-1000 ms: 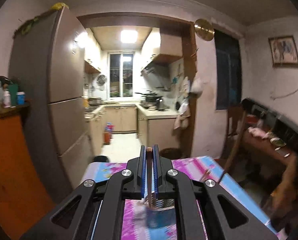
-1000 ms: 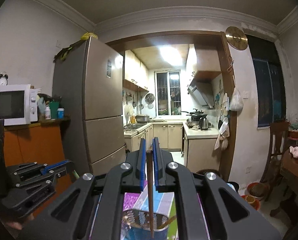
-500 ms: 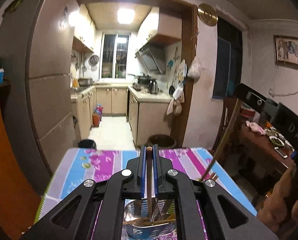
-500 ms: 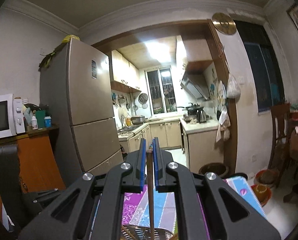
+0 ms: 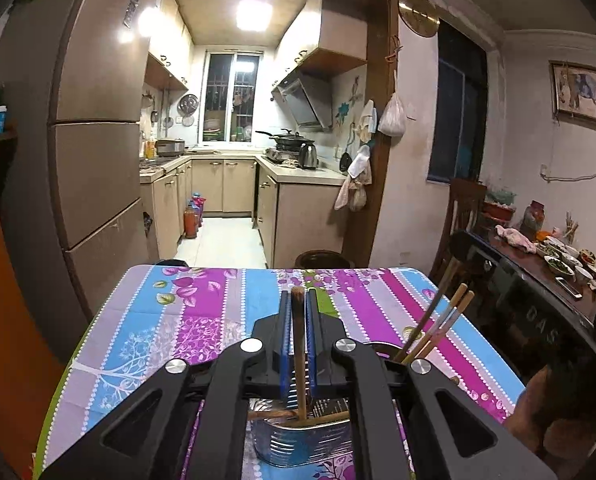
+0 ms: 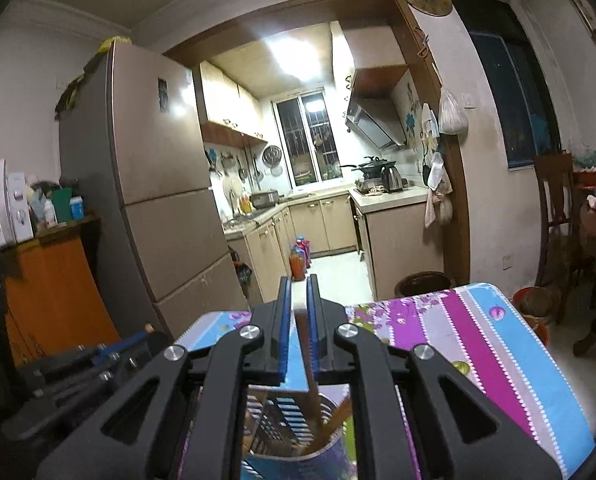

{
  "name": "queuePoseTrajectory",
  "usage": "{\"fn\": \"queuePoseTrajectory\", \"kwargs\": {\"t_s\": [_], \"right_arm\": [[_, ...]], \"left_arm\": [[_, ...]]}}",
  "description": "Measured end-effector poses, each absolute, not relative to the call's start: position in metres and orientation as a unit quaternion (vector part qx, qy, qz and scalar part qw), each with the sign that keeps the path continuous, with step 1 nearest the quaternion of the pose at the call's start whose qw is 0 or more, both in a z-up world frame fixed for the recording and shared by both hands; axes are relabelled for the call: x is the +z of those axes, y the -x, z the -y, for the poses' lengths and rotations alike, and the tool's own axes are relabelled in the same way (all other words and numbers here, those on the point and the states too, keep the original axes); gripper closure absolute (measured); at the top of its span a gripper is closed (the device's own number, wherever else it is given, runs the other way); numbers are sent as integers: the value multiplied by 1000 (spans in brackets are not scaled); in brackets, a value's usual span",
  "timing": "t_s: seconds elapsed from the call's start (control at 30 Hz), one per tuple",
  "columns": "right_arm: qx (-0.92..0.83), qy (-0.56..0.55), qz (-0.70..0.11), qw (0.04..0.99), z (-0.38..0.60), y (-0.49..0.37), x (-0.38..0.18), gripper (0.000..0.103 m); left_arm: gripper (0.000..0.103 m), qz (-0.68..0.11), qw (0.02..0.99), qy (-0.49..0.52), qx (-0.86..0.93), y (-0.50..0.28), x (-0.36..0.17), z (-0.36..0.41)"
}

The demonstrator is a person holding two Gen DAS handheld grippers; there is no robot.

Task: Organize utensils
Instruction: 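Lower the chopsticks into the blue holder and open both tools, then move both open tools back to the chopsticks on the tablecloth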

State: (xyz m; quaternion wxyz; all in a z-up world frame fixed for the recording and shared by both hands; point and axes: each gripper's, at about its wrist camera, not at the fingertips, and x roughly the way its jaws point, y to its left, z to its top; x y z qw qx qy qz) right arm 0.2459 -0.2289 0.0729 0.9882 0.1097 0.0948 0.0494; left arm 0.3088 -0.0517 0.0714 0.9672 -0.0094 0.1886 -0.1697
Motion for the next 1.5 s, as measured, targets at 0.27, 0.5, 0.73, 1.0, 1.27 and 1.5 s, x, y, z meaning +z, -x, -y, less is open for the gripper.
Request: {"fn": "queuePoseTrajectory", "kwargs": {"t_s": [0.27,0.5,0.73,1.0,1.27,1.5], "right_arm": [[25,-87,-22,996,256,-186,115,67],[-10,-65,39,997,296,-89,146,49],[-35,-4,39,999,311,19,135,20],[-63,27,-69,995,290,83,53,20],[-40,40,-190,980,240,86,-41,17],[1,44,-245,968,197,78,-103,15]], "left_arm": [[95,-113,982,4,-153,-268,120,31],[71,-8,992,-21,-127,-166,169,-24],[57,-1,996,-66,-60,-75,159,-98],[55,-121,987,-107,16,-3,32,-151],[55,-235,969,-80,1,38,-82,-145],[71,-252,963,-95,-21,44,-122,-125]]}}
